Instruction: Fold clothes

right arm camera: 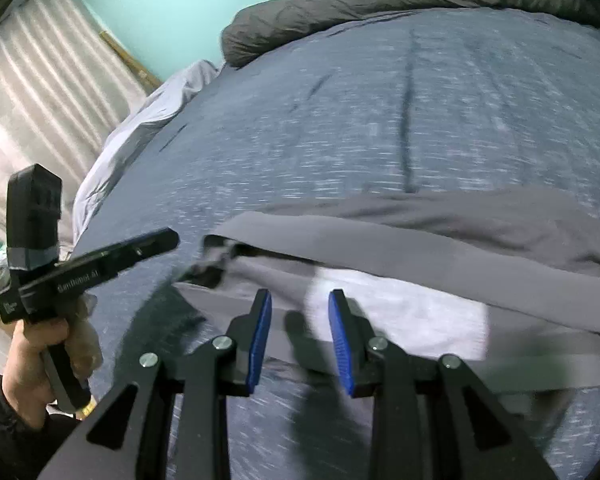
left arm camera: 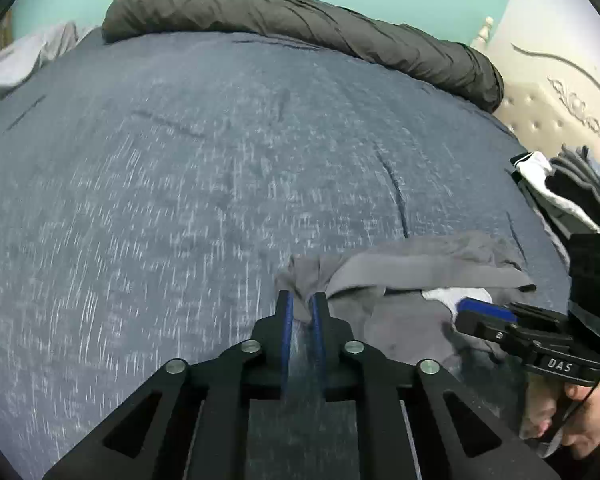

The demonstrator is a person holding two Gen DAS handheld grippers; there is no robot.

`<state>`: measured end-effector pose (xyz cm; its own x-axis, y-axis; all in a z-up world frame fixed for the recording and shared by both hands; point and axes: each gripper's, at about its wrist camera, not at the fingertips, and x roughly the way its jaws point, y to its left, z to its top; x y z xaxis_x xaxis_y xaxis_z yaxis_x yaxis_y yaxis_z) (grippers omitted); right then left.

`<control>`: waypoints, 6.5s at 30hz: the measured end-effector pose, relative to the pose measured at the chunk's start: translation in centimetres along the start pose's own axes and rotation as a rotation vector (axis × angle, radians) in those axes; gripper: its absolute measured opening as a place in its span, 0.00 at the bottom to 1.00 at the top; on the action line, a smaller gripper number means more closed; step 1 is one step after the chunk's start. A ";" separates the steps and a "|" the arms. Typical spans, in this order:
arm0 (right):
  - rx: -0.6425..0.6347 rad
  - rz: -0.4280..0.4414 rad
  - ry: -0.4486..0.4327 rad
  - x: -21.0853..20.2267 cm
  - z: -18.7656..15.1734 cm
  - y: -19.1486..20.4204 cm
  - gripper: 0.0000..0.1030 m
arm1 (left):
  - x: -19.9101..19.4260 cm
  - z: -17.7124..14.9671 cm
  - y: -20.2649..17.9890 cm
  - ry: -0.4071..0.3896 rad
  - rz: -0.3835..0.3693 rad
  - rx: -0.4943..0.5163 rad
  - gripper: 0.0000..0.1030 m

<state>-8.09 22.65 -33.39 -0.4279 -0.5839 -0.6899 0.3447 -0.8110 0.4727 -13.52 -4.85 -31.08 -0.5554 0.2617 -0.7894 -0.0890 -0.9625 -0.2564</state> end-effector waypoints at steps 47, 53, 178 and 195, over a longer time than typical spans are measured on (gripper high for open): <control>-0.087 -0.056 0.107 5.8 0.0 3.5 0.02 | 2.6 1.1 -0.1 0.090 -0.220 -0.167 0.08; -0.081 -0.060 0.092 5.2 0.0 3.5 0.03 | 2.0 2.2 -1.2 0.058 -0.026 -0.044 0.01; 0.062 -0.475 -0.053 -26.4 5.1 -7.5 0.01 | 5.1 -3.9 -25.7 0.232 -0.127 0.499 0.33; 0.084 -0.477 -0.059 -26.8 4.6 -8.6 0.01 | 4.9 -3.2 -26.1 0.178 -0.093 0.565 0.02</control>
<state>-3.45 45.08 -16.45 -0.5690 -0.1457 -0.8093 0.0315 -0.9873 0.1556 -11.32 21.82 -30.05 -0.3817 0.3082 -0.8714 -0.5840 -0.8112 -0.0311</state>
